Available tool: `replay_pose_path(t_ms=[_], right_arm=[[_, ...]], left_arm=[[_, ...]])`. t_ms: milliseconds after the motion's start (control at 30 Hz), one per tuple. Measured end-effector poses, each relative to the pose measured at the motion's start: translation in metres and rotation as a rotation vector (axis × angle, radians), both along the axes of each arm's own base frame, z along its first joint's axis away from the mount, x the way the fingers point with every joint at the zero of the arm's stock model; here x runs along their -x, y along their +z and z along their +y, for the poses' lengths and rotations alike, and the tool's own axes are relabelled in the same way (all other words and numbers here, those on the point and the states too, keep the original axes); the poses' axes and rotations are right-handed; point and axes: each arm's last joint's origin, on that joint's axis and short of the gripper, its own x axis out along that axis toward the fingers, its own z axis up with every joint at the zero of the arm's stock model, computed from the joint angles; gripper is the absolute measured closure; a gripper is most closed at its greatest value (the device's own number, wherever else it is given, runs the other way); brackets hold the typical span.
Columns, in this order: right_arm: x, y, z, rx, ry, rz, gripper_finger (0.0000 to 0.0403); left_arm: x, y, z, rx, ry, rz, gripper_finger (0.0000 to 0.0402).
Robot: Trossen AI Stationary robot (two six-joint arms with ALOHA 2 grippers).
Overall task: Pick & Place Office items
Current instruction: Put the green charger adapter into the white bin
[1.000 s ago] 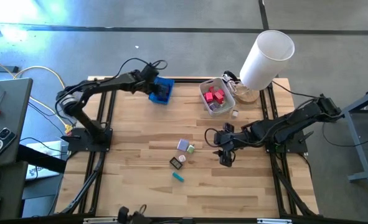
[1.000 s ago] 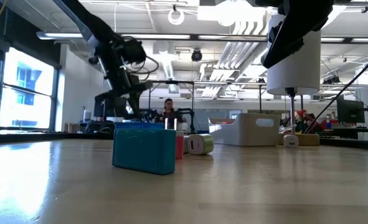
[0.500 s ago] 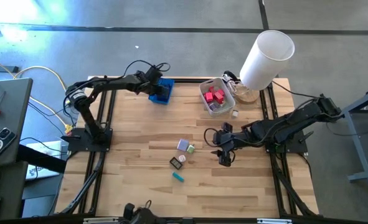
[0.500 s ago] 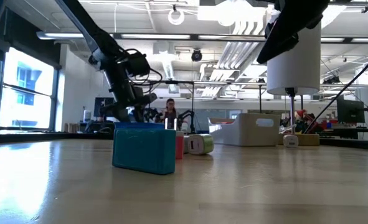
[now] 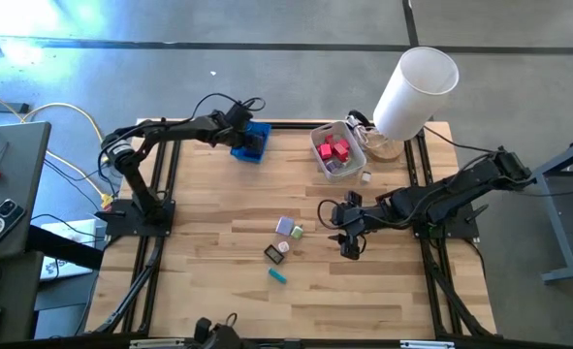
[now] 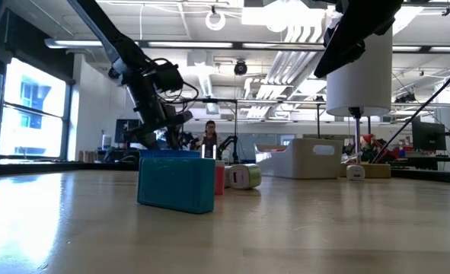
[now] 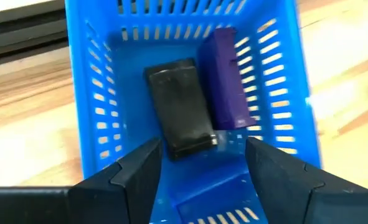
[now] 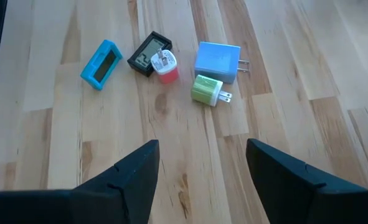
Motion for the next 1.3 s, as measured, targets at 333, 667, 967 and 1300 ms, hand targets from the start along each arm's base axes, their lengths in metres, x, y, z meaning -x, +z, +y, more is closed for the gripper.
replay_pose_path(t_ms=[333,667,967,1300], right_arm=[[0.000,0.000,0.000,-0.003,-0.003,0.000,0.0174],[0.000,0.001,0.003,0.053,0.075,-0.010,0.0174],[-0.008,-0.005,0.008,0.075,0.227,-0.019,0.0174],[-0.037,-0.048,0.012,0.296,0.289,0.064,0.0174]], left_arm=[[-0.001,0.031,-0.019,-0.140,-0.226,0.012,0.0197],[-0.012,0.060,-0.077,-0.215,-0.502,0.046,0.0200],[-0.010,0.079,-0.131,-0.215,-0.661,0.067,0.0200],[-0.011,0.071,-0.184,-0.095,-0.782,0.143,0.0200]])
